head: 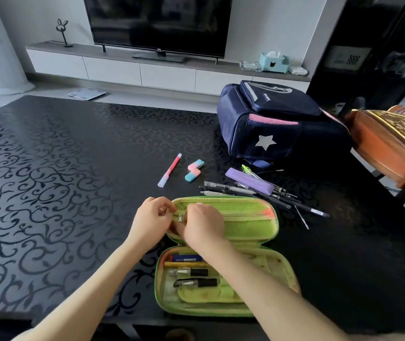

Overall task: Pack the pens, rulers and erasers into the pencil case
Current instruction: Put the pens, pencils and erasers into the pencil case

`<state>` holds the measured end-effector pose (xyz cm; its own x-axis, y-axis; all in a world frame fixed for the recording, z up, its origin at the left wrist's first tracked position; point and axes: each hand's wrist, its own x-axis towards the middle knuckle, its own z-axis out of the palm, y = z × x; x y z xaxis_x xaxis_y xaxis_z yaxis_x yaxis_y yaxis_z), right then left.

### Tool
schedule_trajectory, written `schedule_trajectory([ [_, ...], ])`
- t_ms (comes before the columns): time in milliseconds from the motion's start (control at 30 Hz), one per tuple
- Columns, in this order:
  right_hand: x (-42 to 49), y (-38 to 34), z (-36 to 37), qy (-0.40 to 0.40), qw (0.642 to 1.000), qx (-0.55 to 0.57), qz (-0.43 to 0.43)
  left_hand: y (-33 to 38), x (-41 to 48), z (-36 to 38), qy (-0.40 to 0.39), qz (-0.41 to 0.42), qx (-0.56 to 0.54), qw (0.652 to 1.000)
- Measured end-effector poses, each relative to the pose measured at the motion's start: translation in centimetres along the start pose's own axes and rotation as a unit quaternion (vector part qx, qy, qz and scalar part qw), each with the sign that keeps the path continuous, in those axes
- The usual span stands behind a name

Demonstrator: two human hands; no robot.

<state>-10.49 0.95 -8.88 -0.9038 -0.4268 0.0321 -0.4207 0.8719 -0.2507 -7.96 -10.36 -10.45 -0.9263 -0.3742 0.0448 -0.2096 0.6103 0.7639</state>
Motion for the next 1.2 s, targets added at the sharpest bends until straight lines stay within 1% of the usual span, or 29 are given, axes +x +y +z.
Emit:
schedule_trajectory([
  [167, 0.5, -0.4, -0.1, -0.025, 0.999, -0.002, 0.026, 0.4, 0.5, -0.1, -0.037, 0.009, 0.056, 0.998],
  [267, 0.4, 1.8, -0.7, -0.025, 0.998, 0.021, 0.055, 0.7, 0.5, -0.3, -0.059, 0.021, 0.064, 0.996],
  [367, -0.2, 4.8, -1.6, -0.012, 0.994, 0.079, 0.080, 1.0, 0.2, -0.2, -0.069, 0.042, 0.093, 0.992],
  [433, -0.7, 6.7, -2.4, -0.018, 0.990, 0.100, 0.099, 0.9, 0.0, 0.1, -0.065, 0.050, 0.106, 0.991],
  [567, -2.4, 11.2, -4.7, -0.015, 0.986, 0.080, 0.145, 0.7, -0.2, 0.4, -0.050, 0.064, 0.128, 0.988],
  [633, -2.9, 13.1, -6.3, -0.032, 0.984, 0.079, 0.158, 0.5, -0.5, 0.9, -0.036, 0.075, 0.166, 0.983],
  [700, -2.4, 14.2, -7.8, -0.051, 0.984, 0.087, 0.149, 0.4, -0.5, 1.6, 0.004, 0.111, 0.217, 0.970],
  [733, -1.5, 14.5, -8.3, -0.035, 0.984, 0.094, 0.146, 0.4, -0.4, 1.9, 0.023, 0.136, 0.247, 0.959],
  [800, 1.4, 15.5, -8.1, 0.042, 0.983, 0.073, 0.161, 0.6, -0.2, 2.2, 0.054, 0.171, 0.290, 0.940],
  [833, 2.9, 16.0, -7.8, 0.066, 0.982, 0.047, 0.172, 0.8, -0.2, 2.2, 0.064, 0.181, 0.299, 0.935],
  [867, 4.4, 16.4, -7.3, 0.062, 0.981, 0.022, 0.182, 0.8, -0.1, 2.3, 0.076, 0.197, 0.302, 0.930],
  [967, 6.9, 17.4, -5.7, -0.024, 0.982, -0.012, 0.186, 0.7, -0.2, 2.5, 0.058, 0.240, 0.316, 0.916],
  [1033, 7.4, 17.5, -5.4, -0.022, 0.984, -0.018, 0.176, 0.4, 0.0, 2.9, 0.026, 0.252, 0.322, 0.912],
  [1100, 7.3, 17.2, -5.4, -0.013, 0.988, -0.038, 0.147, 0.3, 0.4, 3.3, 0.004, 0.266, 0.320, 0.909],
  [1200, 6.9, 16.7, -5.4, -0.003, 0.991, -0.063, 0.122, 0.3, 0.6, 3.6, -0.009, 0.280, 0.300, 0.912],
])
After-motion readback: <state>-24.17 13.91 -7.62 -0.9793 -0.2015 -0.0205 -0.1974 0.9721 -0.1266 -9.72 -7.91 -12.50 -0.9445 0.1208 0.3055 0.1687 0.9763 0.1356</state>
